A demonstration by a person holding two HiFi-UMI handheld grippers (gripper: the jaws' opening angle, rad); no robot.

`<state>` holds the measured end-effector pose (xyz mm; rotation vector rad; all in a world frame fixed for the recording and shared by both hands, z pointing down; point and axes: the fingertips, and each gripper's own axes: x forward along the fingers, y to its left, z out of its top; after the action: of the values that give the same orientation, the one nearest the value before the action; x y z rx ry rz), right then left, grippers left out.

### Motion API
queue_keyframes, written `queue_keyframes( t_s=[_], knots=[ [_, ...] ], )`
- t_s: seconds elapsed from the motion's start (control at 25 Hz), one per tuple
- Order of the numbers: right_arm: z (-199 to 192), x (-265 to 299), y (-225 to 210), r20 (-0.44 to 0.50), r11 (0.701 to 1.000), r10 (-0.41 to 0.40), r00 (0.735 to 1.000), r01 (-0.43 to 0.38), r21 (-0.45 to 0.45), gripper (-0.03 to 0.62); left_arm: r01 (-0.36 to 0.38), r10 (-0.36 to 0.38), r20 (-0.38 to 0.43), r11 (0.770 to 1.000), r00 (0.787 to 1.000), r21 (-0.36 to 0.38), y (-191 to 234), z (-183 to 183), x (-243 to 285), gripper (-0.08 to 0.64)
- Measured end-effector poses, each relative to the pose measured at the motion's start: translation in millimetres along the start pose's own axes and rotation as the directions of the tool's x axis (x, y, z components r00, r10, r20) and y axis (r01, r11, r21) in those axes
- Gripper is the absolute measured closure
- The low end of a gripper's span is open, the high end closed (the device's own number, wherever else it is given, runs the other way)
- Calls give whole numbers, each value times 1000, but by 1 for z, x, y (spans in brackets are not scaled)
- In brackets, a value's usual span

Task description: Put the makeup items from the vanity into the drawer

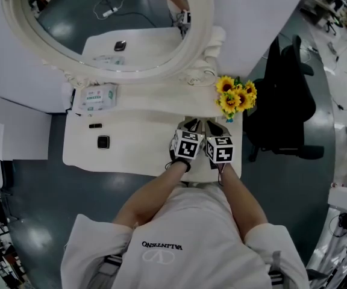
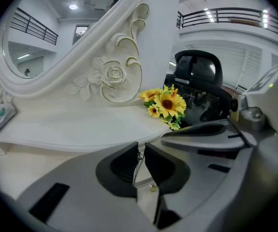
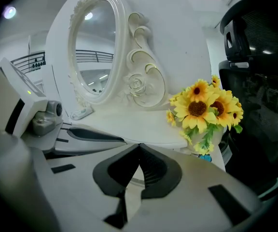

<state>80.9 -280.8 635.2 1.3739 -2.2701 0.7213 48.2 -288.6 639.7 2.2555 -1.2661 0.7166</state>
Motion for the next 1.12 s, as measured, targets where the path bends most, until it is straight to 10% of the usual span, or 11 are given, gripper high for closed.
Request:
queue_keyframes(
  t_s=[1.12],
  knots=[
    [-4, 3, -6, -11, 1000, -7, 1000, 7, 19, 580, 20, -18, -22, 997, 1000, 68, -5, -3, 16, 506]
  ],
)
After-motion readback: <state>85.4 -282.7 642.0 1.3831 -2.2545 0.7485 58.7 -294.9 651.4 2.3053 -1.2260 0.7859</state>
